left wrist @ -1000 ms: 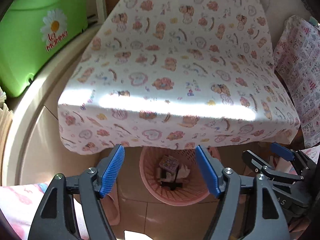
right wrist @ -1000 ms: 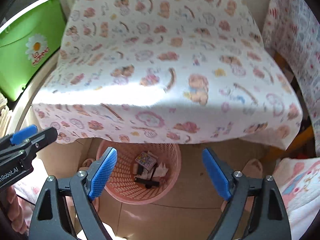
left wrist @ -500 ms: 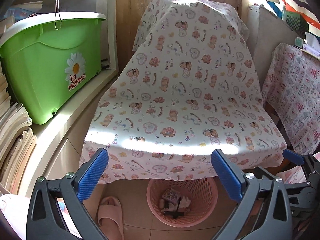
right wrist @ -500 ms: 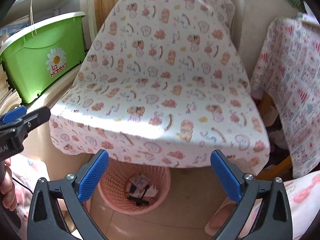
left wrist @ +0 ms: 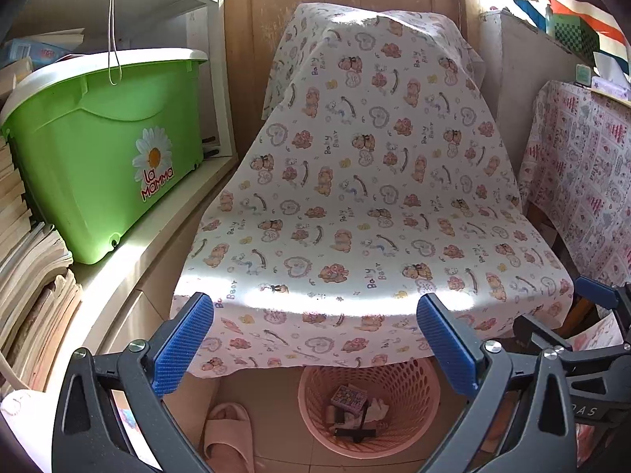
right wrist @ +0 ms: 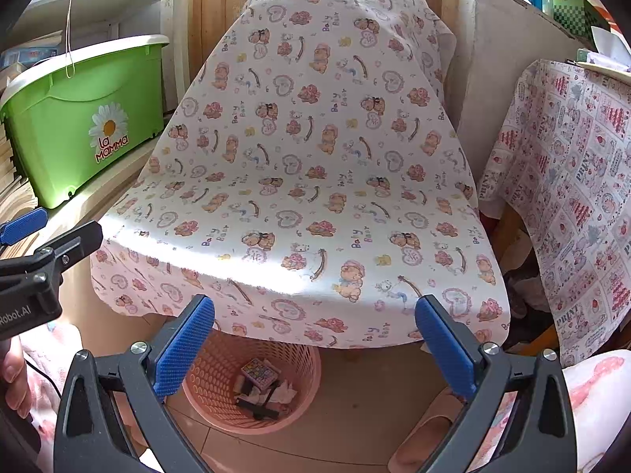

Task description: Collect trash

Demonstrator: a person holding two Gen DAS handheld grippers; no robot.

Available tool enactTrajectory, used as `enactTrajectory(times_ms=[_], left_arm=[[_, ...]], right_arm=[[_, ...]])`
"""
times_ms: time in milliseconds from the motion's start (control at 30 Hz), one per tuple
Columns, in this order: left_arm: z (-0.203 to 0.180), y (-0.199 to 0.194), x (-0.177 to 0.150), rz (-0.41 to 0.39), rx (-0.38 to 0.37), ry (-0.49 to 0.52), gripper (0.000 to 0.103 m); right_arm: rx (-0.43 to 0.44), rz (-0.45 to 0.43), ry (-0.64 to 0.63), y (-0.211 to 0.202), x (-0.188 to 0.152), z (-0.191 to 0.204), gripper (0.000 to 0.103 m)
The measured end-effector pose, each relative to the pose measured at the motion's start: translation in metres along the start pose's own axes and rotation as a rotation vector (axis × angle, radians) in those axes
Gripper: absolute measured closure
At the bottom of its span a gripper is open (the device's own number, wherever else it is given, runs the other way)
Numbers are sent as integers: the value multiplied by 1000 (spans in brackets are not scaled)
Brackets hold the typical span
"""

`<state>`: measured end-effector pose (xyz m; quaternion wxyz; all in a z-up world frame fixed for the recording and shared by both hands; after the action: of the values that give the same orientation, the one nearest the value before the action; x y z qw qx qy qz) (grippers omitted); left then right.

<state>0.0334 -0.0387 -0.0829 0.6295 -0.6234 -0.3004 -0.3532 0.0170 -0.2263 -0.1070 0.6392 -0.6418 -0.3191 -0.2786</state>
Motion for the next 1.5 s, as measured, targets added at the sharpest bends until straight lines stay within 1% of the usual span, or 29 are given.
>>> enactTrajectory(times_ms=[100,200,267,433,833,1033,1167,1300,1400,1500], left_arm=[[-2,0,-2,4,-8,-1,1],[-1,1,-2,3,0,0,1],[-2,3,-4,16,-14,-6,1],[0,9,-8,49,-22,-22,1],[3,9,-7,45,-16,-29,1],[5,12,-9,60,-24,-42,1],[8,12,-9,55,-9,-35,1],[11,13,-9,59,-14,-48,1],[14,13,-8,59,4,-49,1],[17,13,-8,57,7,-59,1]], right_arm=[[1,7,-4,1,-2,0,0],[9,10,-5,2,-1,1,0],[8,7,-5,1,-1,1,0],[10,5,12,1,0,-2,0],[8,5,19,0,1,-4,0],[16,8,37,0,2,-5,0],[16,8,39,0,2,-6,0],[15,8,36,0,2,-6,0],[15,8,36,-1,2,-6,0],[15,9,40,0,2,-6,0]])
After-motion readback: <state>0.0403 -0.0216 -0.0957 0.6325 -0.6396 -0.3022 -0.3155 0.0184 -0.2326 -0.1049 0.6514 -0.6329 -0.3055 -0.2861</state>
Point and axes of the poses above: each gripper's, at about its wrist camera, not at the fingertips, and y roughly the way its jaws point, z to its left, x to its top, the point moved 8 cm from there along y, roughly the way its jaws point, and after that the axes turned 1 degree about y, right-handed, at the moved point
